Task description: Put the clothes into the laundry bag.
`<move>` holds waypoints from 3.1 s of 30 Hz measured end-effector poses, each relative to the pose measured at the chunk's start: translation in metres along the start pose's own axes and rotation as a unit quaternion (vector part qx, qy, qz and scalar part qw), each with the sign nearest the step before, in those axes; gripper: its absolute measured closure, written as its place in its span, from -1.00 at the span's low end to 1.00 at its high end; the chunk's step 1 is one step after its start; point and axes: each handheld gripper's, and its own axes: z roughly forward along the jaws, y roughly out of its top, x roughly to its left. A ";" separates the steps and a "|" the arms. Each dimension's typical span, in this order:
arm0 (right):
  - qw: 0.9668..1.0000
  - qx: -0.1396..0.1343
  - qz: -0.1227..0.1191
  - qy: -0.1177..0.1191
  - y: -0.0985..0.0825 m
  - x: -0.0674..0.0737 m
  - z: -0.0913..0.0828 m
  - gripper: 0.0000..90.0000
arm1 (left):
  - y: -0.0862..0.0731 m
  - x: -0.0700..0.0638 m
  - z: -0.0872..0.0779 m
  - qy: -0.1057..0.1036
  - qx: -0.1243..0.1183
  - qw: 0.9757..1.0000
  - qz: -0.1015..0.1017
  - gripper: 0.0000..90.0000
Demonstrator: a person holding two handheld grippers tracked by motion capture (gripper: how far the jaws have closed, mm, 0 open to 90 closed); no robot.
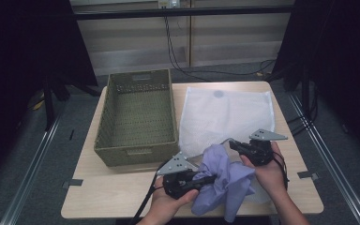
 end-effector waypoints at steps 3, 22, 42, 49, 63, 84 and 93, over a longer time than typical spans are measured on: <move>1.000 -0.005 -0.004 0.005 0.004 0.004 -0.001 0.97 | -0.007 0.001 0.017 -0.008 0.017 1.000 -0.005 0.85; 1.000 -0.019 -0.019 0.013 0.012 0.014 -0.007 0.97 | -0.007 0.016 0.031 0.103 0.058 0.993 -0.023 -0.86; 0.997 -0.056 -0.045 0.027 0.030 0.035 -0.024 0.97 | 0.027 0.027 0.044 0.146 0.010 0.985 -0.090 0.85; 0.997 -0.056 -0.051 0.022 0.031 0.038 -0.025 0.97 | 0.017 0.051 0.053 0.170 0.014 0.979 -0.112 -0.20; 0.998 -0.040 -0.033 0.021 0.023 0.030 -0.017 0.97 | -0.009 0.038 0.055 0.123 0.140 0.981 -0.056 0.38; 0.997 -0.054 -0.054 0.029 0.028 0.035 -0.030 0.97 | 0.006 0.048 0.080 0.196 0.042 0.980 -0.020 -0.15; 0.998 -0.051 -0.041 0.021 0.024 0.026 -0.025 0.98 | -0.003 0.009 0.058 0.202 0.022 0.978 0.039 -0.65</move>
